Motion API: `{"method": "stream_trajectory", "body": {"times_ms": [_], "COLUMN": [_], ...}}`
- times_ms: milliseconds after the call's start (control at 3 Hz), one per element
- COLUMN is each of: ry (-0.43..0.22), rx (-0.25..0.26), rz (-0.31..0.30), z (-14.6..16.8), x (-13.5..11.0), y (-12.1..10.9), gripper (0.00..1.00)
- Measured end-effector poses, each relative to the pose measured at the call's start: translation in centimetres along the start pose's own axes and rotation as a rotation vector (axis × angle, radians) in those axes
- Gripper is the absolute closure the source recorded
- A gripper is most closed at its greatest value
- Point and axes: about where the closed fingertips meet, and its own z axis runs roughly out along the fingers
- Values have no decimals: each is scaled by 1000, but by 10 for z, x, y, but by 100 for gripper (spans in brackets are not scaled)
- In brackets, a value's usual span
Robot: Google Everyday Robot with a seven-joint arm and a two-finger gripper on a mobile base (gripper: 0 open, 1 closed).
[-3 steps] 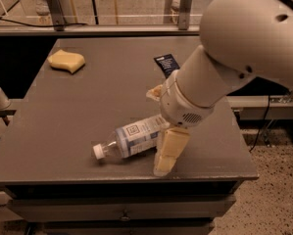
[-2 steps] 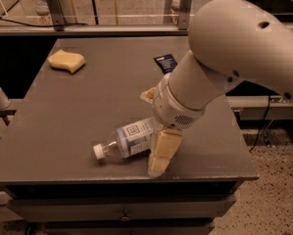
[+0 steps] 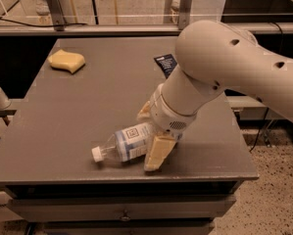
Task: Move blue plastic bottle near sponge
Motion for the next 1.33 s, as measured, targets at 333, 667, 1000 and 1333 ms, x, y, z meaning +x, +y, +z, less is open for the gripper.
{"method": "stream_trajectory", "body": {"times_ms": [333, 667, 1000, 1333], "ry": [0, 0, -16, -33], "rx": [0, 0, 2, 39], "rz": [0, 0, 27, 16], "z": [-6, -6, -32, -66], "x": [-3, -3, -10, -23], "y": [-1, -1, -16, -31], "gripper": [62, 85, 100, 100]}}
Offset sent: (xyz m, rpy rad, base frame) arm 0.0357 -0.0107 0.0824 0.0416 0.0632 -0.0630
